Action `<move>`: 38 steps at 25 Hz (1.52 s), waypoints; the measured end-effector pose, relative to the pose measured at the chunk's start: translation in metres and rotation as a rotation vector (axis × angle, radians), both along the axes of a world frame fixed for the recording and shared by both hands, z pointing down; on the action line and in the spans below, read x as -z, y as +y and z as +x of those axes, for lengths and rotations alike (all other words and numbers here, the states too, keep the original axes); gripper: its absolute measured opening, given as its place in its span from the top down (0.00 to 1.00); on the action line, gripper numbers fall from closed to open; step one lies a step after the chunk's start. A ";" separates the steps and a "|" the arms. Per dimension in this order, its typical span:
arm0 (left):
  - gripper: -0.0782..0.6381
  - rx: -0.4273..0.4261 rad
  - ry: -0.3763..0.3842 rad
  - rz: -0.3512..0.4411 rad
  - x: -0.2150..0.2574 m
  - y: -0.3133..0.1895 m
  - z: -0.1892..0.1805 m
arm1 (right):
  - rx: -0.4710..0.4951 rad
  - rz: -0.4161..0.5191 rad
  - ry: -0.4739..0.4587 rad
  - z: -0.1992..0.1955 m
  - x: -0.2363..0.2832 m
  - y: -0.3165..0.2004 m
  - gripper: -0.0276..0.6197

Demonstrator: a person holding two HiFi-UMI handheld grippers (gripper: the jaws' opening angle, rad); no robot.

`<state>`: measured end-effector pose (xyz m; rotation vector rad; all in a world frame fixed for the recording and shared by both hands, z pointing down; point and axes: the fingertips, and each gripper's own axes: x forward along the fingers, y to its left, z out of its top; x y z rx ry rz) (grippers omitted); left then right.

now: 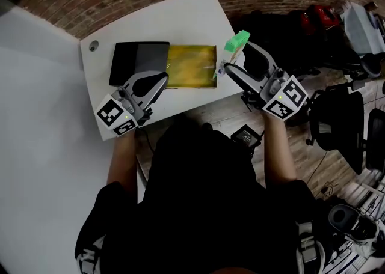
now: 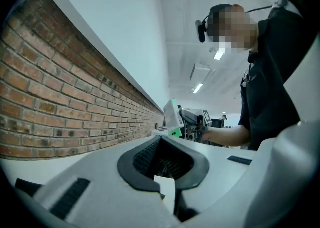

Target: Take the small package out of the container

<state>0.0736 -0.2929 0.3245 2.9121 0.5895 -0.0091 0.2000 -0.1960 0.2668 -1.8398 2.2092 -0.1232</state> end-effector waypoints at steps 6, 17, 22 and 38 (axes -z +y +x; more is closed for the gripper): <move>0.87 -0.013 0.010 0.011 0.005 0.036 0.002 | 0.042 0.139 -0.037 -0.004 0.021 0.037 0.45; 0.87 -0.003 0.033 0.007 0.006 0.089 -0.001 | 0.092 0.251 -0.117 -0.003 0.031 0.097 0.45; 0.87 -0.006 0.027 0.009 0.004 0.108 0.001 | 0.120 0.288 -0.165 -0.003 0.029 0.121 0.45; 0.87 -0.008 0.001 0.010 0.002 0.125 0.009 | 0.156 0.405 -0.299 0.009 0.025 0.150 0.45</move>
